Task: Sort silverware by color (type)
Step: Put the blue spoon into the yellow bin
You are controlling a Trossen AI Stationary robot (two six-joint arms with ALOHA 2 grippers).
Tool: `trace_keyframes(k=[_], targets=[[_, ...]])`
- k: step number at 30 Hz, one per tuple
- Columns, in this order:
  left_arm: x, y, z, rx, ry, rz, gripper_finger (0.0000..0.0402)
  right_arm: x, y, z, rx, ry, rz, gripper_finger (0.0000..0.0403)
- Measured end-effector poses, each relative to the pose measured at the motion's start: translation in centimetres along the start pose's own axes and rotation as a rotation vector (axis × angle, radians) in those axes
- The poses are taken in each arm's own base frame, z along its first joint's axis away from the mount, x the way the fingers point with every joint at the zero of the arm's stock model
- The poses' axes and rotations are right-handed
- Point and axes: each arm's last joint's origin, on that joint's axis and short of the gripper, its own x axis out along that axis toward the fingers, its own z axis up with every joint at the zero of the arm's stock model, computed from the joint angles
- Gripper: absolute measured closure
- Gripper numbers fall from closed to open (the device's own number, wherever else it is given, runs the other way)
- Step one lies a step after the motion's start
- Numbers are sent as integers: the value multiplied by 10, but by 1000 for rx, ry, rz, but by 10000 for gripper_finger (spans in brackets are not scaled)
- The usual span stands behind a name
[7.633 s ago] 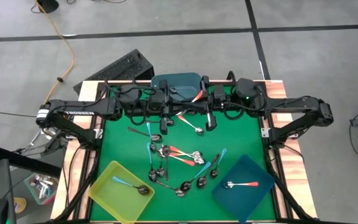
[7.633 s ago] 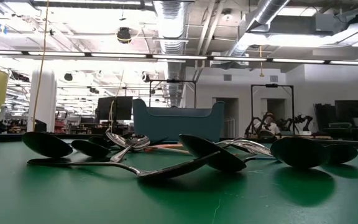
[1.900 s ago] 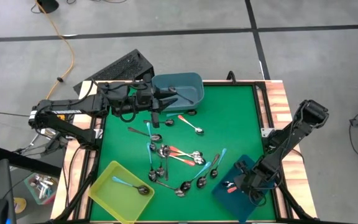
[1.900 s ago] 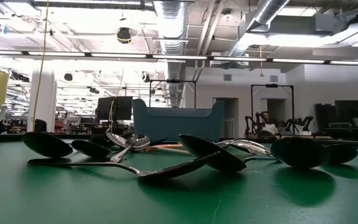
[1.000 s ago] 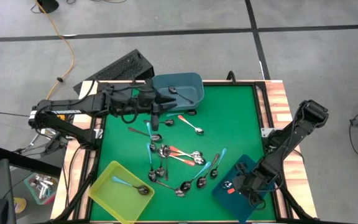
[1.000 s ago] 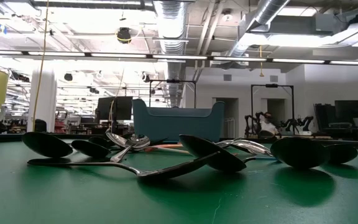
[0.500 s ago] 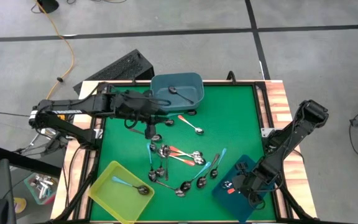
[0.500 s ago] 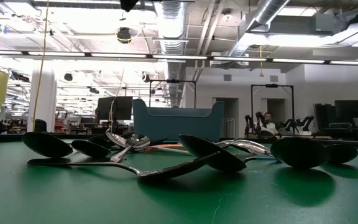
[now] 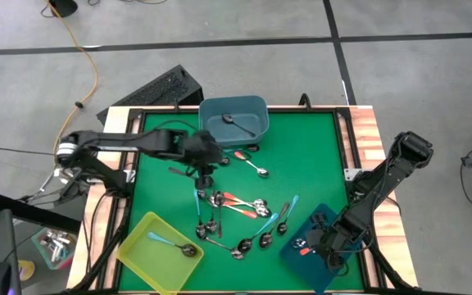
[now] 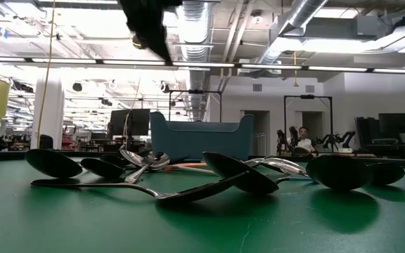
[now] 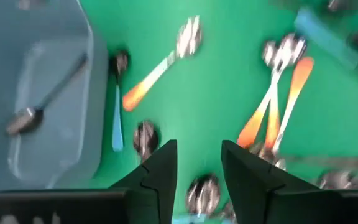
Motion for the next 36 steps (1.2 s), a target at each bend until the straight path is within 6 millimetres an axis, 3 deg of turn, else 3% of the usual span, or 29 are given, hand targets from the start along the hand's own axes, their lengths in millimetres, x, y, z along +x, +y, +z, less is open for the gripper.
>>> trace_keyframes(k=[6, 12, 17, 23, 32, 36], targets=[[35, -7, -3, 119, 143, -87, 261, 0, -1, 1, 19, -19, -19, 202], [43, -10, -11, 267, 186, -125, 258, 0, -2, 2, 19, -53, -54, 202], [53, -16, -36, 334, 173, -169, 258, 1, -3, 1, 33, -64, -80, 202], [71, -41, -65, 496, 180, -193, 258, 1, -4, 1, 35, -82, -95, 202], [75, -80, -73, 750, 94, -232, 258, 1, -4, 1, 36, -81, -95, 202], [79, -95, -79, 900, 90, -329, 258, 1, -4, 1, 36, -81, -96, 202]])
